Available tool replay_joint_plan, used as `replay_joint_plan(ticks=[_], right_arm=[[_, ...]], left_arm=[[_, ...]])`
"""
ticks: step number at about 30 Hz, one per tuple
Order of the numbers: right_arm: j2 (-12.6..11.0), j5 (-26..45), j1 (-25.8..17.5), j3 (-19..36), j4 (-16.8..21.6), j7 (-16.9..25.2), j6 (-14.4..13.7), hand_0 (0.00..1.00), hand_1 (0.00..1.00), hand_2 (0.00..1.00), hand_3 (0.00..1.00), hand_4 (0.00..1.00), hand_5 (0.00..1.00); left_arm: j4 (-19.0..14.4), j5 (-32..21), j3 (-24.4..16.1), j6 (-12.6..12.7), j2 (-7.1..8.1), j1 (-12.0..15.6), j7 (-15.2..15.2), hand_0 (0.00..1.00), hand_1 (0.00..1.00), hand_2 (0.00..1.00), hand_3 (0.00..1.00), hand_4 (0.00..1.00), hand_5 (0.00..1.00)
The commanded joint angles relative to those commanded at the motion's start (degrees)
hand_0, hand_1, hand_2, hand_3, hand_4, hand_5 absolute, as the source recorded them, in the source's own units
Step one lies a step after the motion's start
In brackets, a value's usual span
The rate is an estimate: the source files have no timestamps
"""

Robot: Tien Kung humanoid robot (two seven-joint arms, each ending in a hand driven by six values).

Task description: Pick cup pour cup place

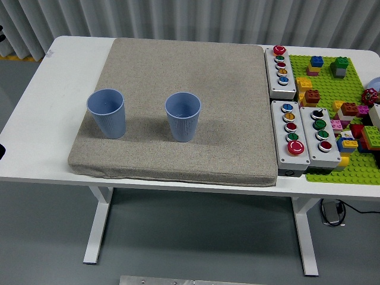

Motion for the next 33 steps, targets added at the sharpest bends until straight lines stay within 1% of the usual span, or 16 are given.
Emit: replay_joint_plan(ticks=[2, 7, 12, 18, 19, 21, 22, 25, 27, 29, 31, 33], right_arm=[[0.0, 0.02, -0.12, -0.02, 0.0, 0.02, 0.0, 0.702, 0.705, 0.662, 0.63, 0.055, 0.453], [0.0, 0.1, -0.22, -0.07, 0.02, -0.01, -0.04, 0.702, 0.705, 0.662, 0.63, 0.055, 0.453], [0.0, -0.1, -0.07, 0.06, 0.0, 0.0, -0.07, 0.702, 0.704, 0.662, 0.631, 0.055, 0.453], [-0.01, 0.03, -0.06, 0.07, -0.03, 0.1, -0.15, 0.702, 0.703, 0.662, 0.63, 0.055, 0.455], [-0.02, -0.05, -0.09, 0.11, -0.04, 0.12, -0.13, 0.702, 0.704, 0.661, 0.631, 0.055, 0.455], [-0.02, -0.15, -0.14, 0.17, -0.04, 0.12, -0.11, 0.702, 0.704, 0.661, 0.631, 0.055, 0.455], [-0.02, -0.19, -0.15, 0.19, -0.05, 0.12, -0.11, 0.702, 0.704, 0.661, 0.631, 0.055, 0.455], [-0.04, -0.06, -0.12, 0.14, -0.07, 0.17, -0.14, 0.702, 0.704, 0.661, 0.631, 0.055, 0.455], [-0.14, 0.13, 0.03, 0.11, -0.11, 0.28, -0.16, 0.702, 0.703, 0.661, 0.631, 0.056, 0.456], [-0.19, 0.28, 0.14, 0.04, -0.13, 0.32, -0.16, 0.702, 0.703, 0.661, 0.631, 0.056, 0.456], [-0.21, 0.34, 0.26, -0.01, -0.15, 0.35, -0.14, 0.702, 0.703, 0.661, 0.631, 0.056, 0.456], [-0.22, 0.4, 0.34, -0.07, -0.14, 0.34, -0.14, 0.702, 0.703, 0.661, 0.631, 0.056, 0.456]], left_arm=[[-0.22, 0.29, -0.31, 0.07, -0.06, 0.13, 0.01, 0.757, 0.754, 0.806, 0.86, 0.831, 0.998], [-0.93, 1.06, -1.08, 0.44, -0.17, 0.15, -0.09, 0.757, 0.754, 0.806, 0.86, 0.831, 0.998], [-1.71, 2.94, -1.87, 1.09, -0.22, 0.43, -0.31, 0.758, 0.756, 0.804, 0.861, 0.824, 0.998], [-2.16, 3.35, -2.68, 2.85, -0.66, 0.95, -1.4, 0.757, 0.751, 0.797, 0.855, 0.824, 0.998], [-2.53, 3.45, -2.63, 3.56, -0.71, 1.07, -1.71, 0.736, 0.734, 0.785, 0.845, 0.826, 0.998], [-3.39, 3.52, -2.5, 5.55, -0.86, 1.31, -2.59, 0.736, 0.734, 0.785, 0.845, 0.826, 0.998], [-3.86, 3.4, -2.49, 6.95, -0.98, 1.43, -3.27, 0.736, 0.734, 0.785, 0.845, 0.826, 0.998], [-4.7, 3.41, -2.8, 8.84, -1.27, 1.51, -4.16, 0.736, 0.734, 0.785, 0.845, 0.826, 0.998], [-5.44, 6.15, -2.89, 10.84, -1.38, 1.2, -4.79, 0.726, 0.724, 0.783, 0.839, 0.823, 0.998], [-5.95, 8.72, -2.93, 12.05, -1.4, 0.88, -4.94, 0.726, 0.724, 0.783, 0.839, 0.823, 0.998], [-6.34, 11.24, -2.97, 12.98, -1.47, 0.57, -5.03, 0.726, 0.724, 0.783, 0.839, 0.823, 0.998], [-6.54, 12.16, -2.94, 13.56, -1.54, 0.42, -5.11, 0.72, 0.711, 0.775, 0.838, 0.822, 0.998]])
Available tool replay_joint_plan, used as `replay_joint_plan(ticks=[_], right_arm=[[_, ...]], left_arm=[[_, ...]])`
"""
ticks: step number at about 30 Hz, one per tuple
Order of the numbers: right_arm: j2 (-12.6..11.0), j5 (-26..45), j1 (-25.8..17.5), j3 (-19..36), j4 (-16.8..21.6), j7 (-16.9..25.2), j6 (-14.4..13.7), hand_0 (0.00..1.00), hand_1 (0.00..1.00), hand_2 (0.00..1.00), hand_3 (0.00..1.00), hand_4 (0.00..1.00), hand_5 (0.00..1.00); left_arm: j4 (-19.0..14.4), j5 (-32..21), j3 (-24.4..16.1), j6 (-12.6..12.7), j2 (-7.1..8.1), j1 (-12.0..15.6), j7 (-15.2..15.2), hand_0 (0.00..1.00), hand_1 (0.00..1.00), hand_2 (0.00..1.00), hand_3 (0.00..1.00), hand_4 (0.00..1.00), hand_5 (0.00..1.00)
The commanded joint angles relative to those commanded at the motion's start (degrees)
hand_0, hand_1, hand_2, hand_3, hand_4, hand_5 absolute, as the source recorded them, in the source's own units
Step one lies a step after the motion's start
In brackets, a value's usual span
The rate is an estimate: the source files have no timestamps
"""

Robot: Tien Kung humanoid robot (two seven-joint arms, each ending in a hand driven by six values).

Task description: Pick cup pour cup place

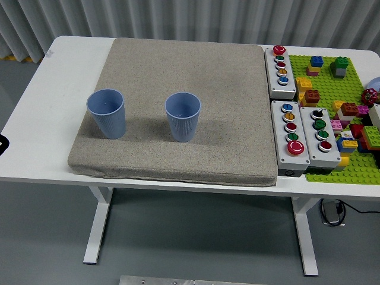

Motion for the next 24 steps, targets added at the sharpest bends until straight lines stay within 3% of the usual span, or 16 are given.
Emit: replay_joint_plan(ticks=[8, 24], right_arm=[[0.0, 0.43, 0.27, -0.23, 0.02, -0.13, 0.01, 0.702, 0.702, 0.661, 0.631, 0.056, 0.458], [0.09, 0.21, 0.22, -0.14, 0.06, -0.21, 0.0, 0.702, 0.702, 0.661, 0.631, 0.056, 0.458]], left_arm=[[-1.34, 3.09, -0.06, 1.04, -0.51, 0.05, -0.78, 0.71, 0.699, 0.769, 0.828, 0.822, 0.998], [-0.42, 2.19, -0.34, 0.04, -0.59, 0.53, -0.1, 0.705, 0.699, 0.763, 0.824, 0.828, 0.998]])
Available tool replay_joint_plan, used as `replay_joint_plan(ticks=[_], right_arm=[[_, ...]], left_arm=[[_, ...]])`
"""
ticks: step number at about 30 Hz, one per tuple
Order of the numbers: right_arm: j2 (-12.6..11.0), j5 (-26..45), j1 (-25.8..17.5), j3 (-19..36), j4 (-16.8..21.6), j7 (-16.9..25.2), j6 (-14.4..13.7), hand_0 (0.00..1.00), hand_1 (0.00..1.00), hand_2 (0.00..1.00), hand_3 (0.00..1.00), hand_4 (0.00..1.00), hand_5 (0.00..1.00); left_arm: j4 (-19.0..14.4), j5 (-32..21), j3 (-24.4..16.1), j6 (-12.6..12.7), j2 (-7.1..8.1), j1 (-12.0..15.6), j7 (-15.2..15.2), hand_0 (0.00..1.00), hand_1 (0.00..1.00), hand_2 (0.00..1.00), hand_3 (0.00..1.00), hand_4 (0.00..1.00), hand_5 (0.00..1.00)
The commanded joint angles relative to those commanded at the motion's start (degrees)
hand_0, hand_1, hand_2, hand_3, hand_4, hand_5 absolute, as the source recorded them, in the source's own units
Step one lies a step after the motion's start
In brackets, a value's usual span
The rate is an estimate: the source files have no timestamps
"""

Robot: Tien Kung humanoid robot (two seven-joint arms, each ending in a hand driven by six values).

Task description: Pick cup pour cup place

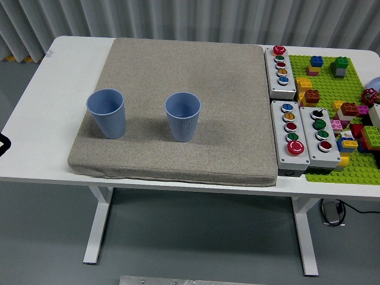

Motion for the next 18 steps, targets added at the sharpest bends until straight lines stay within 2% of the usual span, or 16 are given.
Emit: replay_joint_plan(ticks=[18], right_arm=[[0.04, -0.06, -0.85, 0.11, 0.02, -0.12, -0.07, 0.701, 0.701, 0.661, 0.632, 0.055, 0.461]], left_arm=[[0.0, 0.46, -0.47, -0.45, 0.26, 1.37, 0.74, 0.702, 0.697, 0.762, 0.821, 0.821, 0.998]])
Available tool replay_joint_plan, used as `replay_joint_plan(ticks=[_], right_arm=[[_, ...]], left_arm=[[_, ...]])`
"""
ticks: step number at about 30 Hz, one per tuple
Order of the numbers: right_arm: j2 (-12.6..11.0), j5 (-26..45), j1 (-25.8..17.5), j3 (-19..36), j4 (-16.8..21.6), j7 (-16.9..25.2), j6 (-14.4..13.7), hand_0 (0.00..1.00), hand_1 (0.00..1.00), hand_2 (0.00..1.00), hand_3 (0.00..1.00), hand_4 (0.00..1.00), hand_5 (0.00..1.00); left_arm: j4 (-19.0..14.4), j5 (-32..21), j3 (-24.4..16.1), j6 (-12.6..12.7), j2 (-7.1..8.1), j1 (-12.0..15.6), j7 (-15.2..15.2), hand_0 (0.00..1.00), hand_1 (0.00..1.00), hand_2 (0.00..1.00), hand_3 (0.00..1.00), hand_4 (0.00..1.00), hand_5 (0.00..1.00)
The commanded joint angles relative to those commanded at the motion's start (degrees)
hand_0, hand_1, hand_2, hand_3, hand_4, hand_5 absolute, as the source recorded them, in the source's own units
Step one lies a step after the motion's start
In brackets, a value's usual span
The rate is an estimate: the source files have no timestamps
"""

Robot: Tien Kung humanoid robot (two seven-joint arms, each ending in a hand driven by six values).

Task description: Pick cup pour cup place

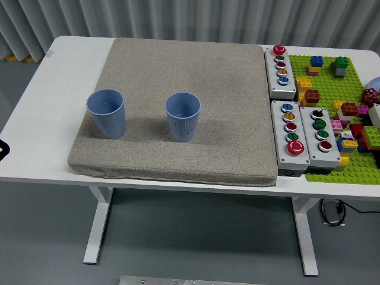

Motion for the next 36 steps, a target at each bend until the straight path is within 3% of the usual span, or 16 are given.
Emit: replay_joint_plan(ticks=[36], right_arm=[[-0.22, -0.21, 0.5, 0.4, -0.07, 0.17, 0.03, 0.702, 0.702, 0.661, 0.633, 0.055, 0.469]], left_arm=[[-1.9, 0.68, -1.14, -0.11, -0.49, 0.6, 0.38, 0.708, 0.702, 0.763, 0.825, 0.813, 0.998]])
